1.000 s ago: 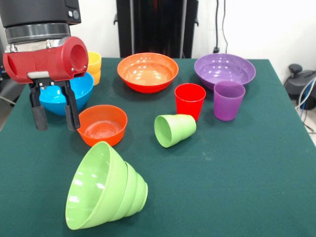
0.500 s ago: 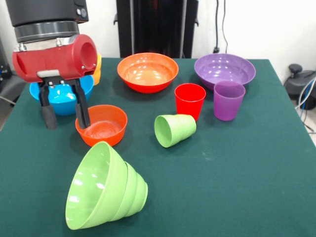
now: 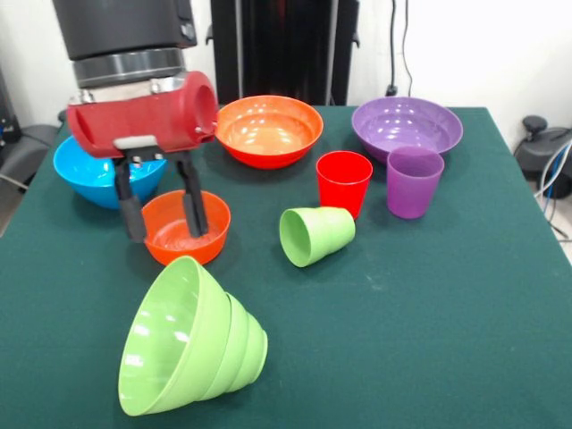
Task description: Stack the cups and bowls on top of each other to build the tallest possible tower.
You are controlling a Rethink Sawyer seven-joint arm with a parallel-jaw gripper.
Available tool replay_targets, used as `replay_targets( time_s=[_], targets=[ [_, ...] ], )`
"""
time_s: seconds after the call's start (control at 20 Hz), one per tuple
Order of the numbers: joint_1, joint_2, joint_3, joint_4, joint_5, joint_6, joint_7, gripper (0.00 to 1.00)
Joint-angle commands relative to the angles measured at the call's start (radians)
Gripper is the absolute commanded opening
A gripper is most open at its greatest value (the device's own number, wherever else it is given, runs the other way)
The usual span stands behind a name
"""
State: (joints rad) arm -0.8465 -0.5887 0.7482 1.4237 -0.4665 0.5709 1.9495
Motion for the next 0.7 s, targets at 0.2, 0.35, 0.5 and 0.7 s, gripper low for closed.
replay_targets(
  time_s=[0.2, 0.35, 0.5, 0.7],
  targets=[
    [0.079, 0.09, -0.035, 0.041, -0.108, 0.0, -0.15, 1.0],
    [0.087, 0.107, -0.04, 0.03, -0.118, -0.011, -0.153, 1.0],
    [0.091, 0.118, -0.041, 0.02, -0.121, 0.001, -0.167, 1.0],
    [0.083, 0.136, -0.029, 0.006, -0.13, 0.017, -0.198, 1.0]
  ],
)
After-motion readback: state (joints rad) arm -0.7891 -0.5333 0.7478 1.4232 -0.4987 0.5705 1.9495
